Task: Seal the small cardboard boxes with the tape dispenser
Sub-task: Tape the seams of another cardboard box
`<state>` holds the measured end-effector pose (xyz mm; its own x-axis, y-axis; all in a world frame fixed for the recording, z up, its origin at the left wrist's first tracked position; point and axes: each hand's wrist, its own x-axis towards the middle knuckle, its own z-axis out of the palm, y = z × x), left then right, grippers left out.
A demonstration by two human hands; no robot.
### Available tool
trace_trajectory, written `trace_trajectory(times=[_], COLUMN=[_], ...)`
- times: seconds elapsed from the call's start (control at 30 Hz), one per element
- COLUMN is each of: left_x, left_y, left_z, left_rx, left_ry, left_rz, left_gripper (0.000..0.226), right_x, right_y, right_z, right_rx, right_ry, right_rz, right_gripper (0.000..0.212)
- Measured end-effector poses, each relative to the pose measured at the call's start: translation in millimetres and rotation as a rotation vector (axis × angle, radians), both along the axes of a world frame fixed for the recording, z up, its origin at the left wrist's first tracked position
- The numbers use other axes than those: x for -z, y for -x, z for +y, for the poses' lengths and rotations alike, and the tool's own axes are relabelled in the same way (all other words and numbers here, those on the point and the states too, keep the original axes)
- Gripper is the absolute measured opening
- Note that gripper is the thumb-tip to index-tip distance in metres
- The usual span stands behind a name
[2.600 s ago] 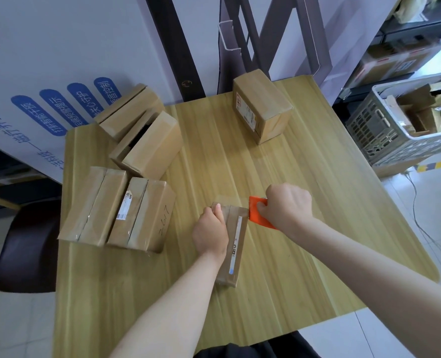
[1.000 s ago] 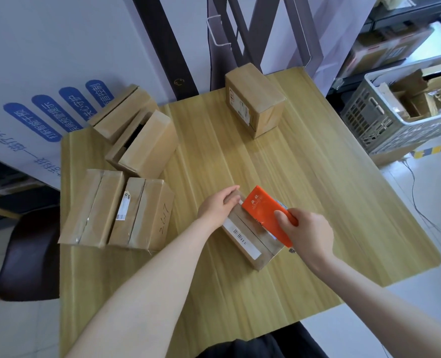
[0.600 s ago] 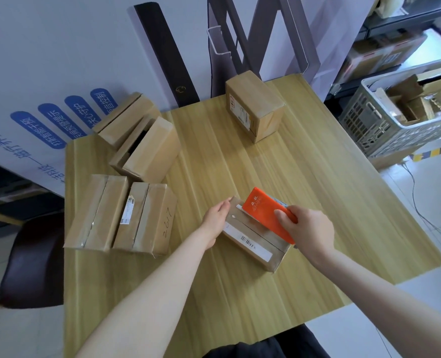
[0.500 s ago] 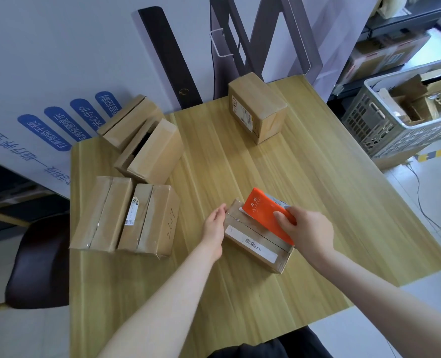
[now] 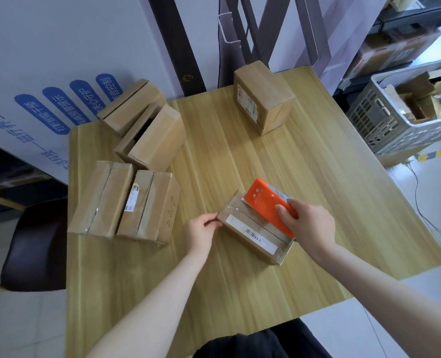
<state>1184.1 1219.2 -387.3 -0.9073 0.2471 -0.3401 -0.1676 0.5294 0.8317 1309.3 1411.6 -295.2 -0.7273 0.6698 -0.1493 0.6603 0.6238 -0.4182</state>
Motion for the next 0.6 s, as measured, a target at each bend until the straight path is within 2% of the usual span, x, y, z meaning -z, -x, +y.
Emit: trace_trajectory(times=[0.07, 0.2, 0.3, 0.43, 0.47, 0.53, 0.57, 0.6], left_x=[-7, -17, -17, -15, -15, -13, -17, -19], left_y=[16, 32, 33, 36, 37, 37, 37, 36], left_z=[-3, -4, -3, -5, -6, -10, -11, -10], left_rx=[0.191, 0.513, 0.604, 0.693, 0.755, 0.815, 0.801, 0.793], left_ry=[0.203, 0.359, 0.433, 0.485, 0.507, 0.564, 0.542, 0.467], left_rz=[0.138, 0.299, 0.398, 0.359, 0.331, 0.291, 0.325, 0.431], left_gripper=[0.017, 0.009, 0.007, 0.005, 0.009, 0.057, 0.075, 0.082], right_x=[0, -1, 0, 2, 3, 4, 5, 5], right_y=[0, 1, 1, 3, 2, -2, -5, -7], right_z=[0, 1, 1, 9, 13, 19, 20, 21], right_rx=[-0.009, -0.016, -0.021, 0.052, 0.105, 0.206, 0.241, 0.262], right_ry=[-0.005, 0.022, 0.014, 0.108, 0.18, 0.286, 0.303, 0.308], right_rz=[-0.002, -0.006, 0.0, 0.048, 0.108, 0.248, 0.293, 0.322], right_gripper=[0.042, 0.042, 0.042, 0.036, 0.036, 0.039, 0.041, 0.043])
